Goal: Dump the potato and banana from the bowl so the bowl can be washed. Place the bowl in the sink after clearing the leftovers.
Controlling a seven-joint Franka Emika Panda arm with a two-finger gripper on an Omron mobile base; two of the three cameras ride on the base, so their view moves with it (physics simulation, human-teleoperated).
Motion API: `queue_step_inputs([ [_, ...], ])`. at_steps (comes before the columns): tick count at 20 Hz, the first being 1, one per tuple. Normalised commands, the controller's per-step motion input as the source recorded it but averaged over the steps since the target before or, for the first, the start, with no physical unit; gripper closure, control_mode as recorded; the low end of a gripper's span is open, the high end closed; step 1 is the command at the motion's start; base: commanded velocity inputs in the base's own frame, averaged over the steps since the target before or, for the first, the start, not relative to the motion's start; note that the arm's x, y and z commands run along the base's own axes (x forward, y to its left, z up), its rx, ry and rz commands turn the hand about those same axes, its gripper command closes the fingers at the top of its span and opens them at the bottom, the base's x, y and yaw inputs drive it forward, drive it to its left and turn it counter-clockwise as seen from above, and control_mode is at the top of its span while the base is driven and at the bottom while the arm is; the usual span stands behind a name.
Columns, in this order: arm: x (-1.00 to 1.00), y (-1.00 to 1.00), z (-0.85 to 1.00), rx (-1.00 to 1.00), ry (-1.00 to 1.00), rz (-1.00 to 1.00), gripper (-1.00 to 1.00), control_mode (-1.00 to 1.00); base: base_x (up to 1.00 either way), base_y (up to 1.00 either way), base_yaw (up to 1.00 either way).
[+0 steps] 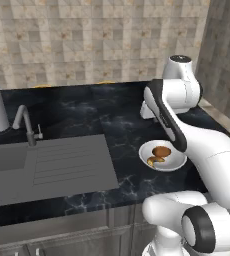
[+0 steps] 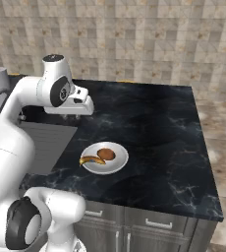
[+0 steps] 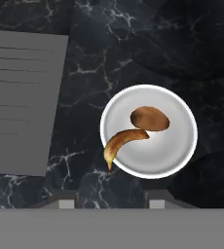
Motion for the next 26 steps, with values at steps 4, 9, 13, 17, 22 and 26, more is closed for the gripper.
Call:
queue_step_inputs([
  [4, -0.26, -0.23, -0.05, 0.00, 0.00, -0.01, -1.00, -1.00, 0.00, 0.00, 0.00],
  [9, -0.61, -0.77, -0.24, 0.05, 0.00, -0.15, -1.00, -1.00, 0.00, 0.00, 0.00],
  [13, -0.28, -0.88, -0.42, 0.10, 0.09, -0.27, -1.00, -1.00, 0.00, 0.00, 0.00],
  [17, -0.03, -0.84, -0.56, 0.20, 0.12, -0.30, -1.00, -1.00, 0.00, 0.00, 0.00],
  [22, 0.06, -0.36, -0.58, 0.32, 0.05, -0.17, -1.00, -1.00, 0.00, 0.00, 0.00],
  [26, 0.34, -0.02, -0.61, 0.12, 0.08, -0.14, -1.00, -1.00, 0.00, 0.00, 0.00],
])
